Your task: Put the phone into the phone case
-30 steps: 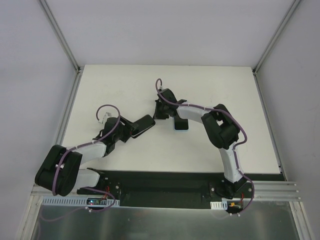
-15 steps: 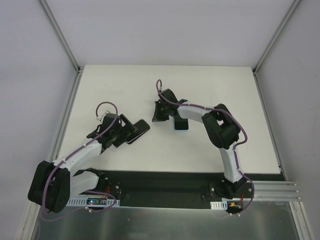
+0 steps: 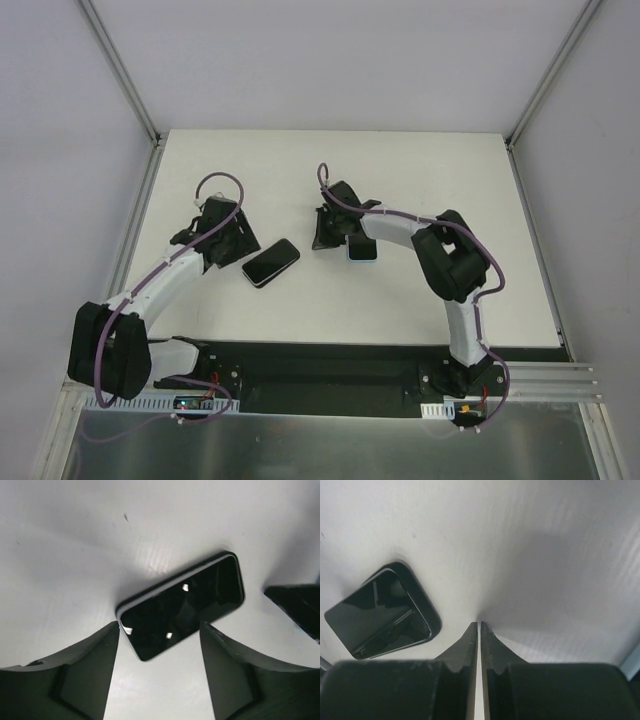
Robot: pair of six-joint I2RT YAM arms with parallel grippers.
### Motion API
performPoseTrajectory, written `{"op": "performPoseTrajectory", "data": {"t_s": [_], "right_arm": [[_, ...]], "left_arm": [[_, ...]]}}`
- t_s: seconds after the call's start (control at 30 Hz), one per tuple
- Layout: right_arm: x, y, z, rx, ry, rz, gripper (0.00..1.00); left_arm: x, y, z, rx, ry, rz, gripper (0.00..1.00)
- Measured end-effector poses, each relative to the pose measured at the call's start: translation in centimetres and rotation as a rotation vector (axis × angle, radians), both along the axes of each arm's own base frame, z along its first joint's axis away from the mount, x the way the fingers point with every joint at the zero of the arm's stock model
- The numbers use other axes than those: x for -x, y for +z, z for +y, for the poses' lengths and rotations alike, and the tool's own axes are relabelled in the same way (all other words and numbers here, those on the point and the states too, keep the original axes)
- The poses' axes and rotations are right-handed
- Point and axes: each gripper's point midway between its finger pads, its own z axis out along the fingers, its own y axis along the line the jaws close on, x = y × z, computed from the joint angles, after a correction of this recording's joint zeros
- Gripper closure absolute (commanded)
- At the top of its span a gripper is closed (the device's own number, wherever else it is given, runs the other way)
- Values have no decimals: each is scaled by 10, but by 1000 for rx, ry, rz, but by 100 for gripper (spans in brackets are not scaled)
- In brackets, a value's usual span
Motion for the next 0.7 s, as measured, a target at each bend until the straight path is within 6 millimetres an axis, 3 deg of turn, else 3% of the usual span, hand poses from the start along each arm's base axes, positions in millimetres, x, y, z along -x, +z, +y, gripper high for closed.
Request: {"op": "performPoseTrajectory", "data": {"t_s": [0.03,0.07,0.13,0.17,0.27,0.4,0.7], "right_arm": [[3,0,-3,7,1,6,91],[7,1,-6,11,2,9,91],[14,3,-11,18,4,17,89],[16,5,-12,18,6,17,88],[28,13,-13,12,14,15,84],[44,22,-3,-15,33,14,83],[73,14,12,-25,71,50,83]], "left_arm": [[-3,-1,4,-14,-2,8,62],[-8,-2,10,-32,-8,21,68],[-14,-7,17,-51,-10,48,75],[-17,-11,20,-61,-13,61,84],[-21,-22,24,-71,-29,106,93],[-18,-42,19,-60,-60,183,94],[-2,-66,14,-27,-67,265,93]]}}
